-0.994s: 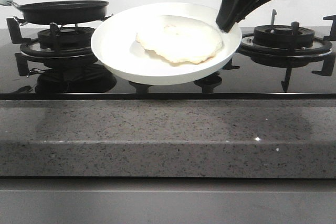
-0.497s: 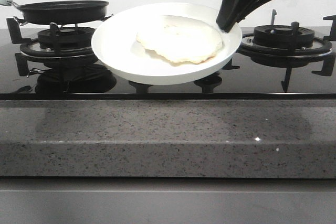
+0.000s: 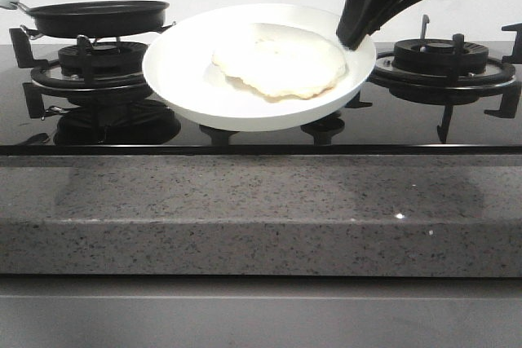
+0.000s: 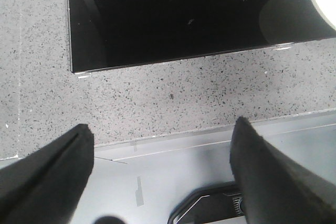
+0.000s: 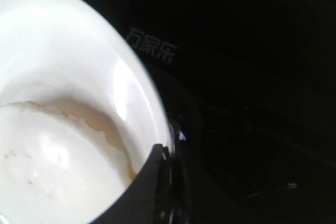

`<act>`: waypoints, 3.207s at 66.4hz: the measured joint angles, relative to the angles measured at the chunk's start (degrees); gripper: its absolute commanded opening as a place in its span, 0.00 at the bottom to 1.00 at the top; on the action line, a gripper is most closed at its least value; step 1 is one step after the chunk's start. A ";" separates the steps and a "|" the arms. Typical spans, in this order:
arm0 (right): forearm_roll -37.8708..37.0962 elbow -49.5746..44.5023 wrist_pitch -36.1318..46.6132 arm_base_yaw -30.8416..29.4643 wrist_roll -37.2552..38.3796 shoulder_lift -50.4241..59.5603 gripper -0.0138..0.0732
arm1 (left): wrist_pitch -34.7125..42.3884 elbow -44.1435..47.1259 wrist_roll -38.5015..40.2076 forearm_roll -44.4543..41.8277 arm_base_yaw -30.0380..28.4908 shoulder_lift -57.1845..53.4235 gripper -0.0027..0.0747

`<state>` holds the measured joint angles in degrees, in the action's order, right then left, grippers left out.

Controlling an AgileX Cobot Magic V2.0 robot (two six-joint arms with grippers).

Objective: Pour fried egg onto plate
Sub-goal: 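Lower the plate with the egg between the knobs using the right gripper, then open the right gripper and raise it away from the plate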

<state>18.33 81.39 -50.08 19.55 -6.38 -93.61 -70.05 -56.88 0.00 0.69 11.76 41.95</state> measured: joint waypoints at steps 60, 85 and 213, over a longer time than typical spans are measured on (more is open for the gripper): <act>1.42 38.17 -13.82 -8.27 5.09 -23.54 0.08 | 0.13 0.00 0.00 0.00 0.09 0.00 0.71; 1.64 39.22 -16.12 -8.27 5.32 -30.23 0.09 | 0.13 0.00 0.00 0.00 0.09 0.00 0.71; -13.18 -29.31 -2.07 -8.18 5.03 50.46 0.61 | 0.25 0.00 0.00 0.00 0.09 0.00 0.71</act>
<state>5.15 52.08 -52.15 11.37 -1.35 -43.15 -69.80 -56.88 0.00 0.69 11.85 41.95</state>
